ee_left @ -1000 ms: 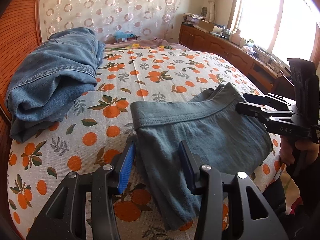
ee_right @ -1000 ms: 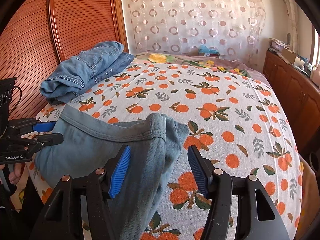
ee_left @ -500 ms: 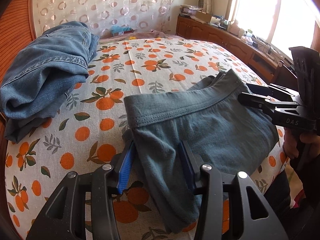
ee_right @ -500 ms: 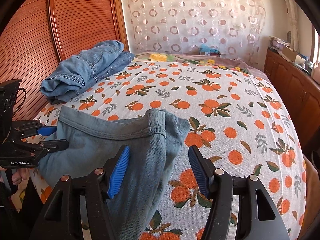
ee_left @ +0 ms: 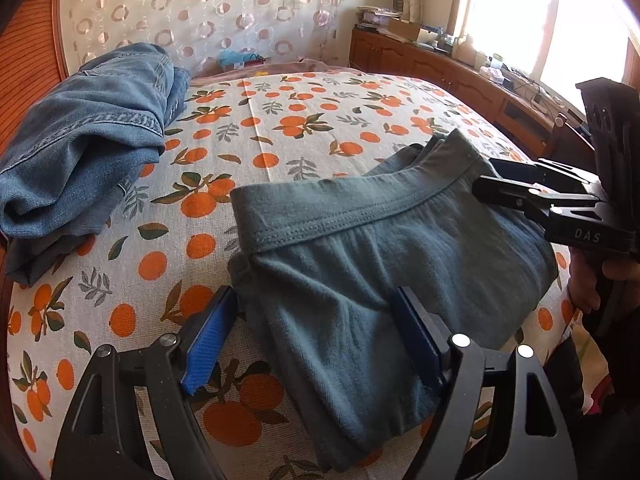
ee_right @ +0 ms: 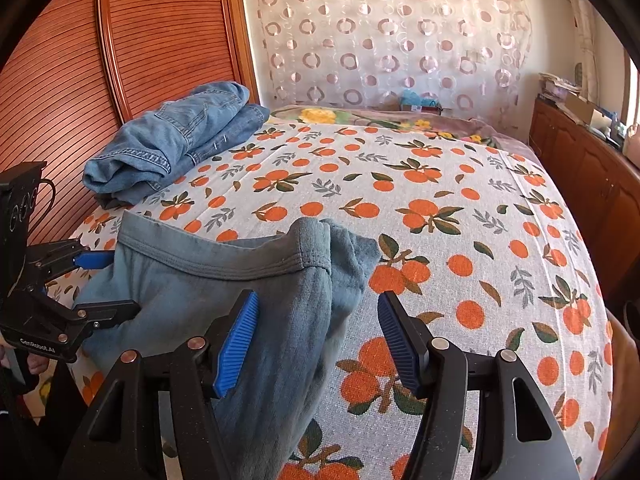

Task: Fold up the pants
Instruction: 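Open both grippers and reposition them at the folded shorts edge, then close the right gripper on the folded edge while the left gripper grasps beside it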

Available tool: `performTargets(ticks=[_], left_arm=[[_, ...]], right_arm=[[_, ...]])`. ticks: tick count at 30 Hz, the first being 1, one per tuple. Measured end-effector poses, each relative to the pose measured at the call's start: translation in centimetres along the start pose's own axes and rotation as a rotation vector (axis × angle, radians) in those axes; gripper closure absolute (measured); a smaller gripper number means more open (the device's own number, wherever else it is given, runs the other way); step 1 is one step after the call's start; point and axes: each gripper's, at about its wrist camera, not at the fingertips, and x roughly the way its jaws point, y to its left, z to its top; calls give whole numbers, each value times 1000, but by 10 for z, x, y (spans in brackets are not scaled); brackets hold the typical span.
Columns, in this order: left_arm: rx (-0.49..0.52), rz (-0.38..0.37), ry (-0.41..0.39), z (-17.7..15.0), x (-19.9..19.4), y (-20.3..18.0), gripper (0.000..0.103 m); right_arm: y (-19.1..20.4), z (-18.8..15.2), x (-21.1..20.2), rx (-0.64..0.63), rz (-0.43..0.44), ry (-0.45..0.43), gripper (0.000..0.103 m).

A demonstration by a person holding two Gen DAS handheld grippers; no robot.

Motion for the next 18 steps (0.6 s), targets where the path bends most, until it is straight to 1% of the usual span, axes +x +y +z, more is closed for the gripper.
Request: performTargets(ticks=[4, 8, 15, 16, 18], left_arm=[[-33, -21, -4, 0, -2, 7, 23], [-60, -13, -16, 3, -5, 16, 23], [-93, -4, -33, 5, -12, 31, 23], [-96, -1, -34, 5, -12, 32, 23], [-99, -1, -33, 4, -12, 33, 23]], right_arm=[[-4, 8, 1, 8, -4, 5, 39], [-6, 18, 11, 2, 0, 35, 38], [-16, 27, 35, 65, 68, 113, 39], [-16, 26, 37, 71, 80, 116, 40], [-14, 26, 38, 63, 111, 114, 61]])
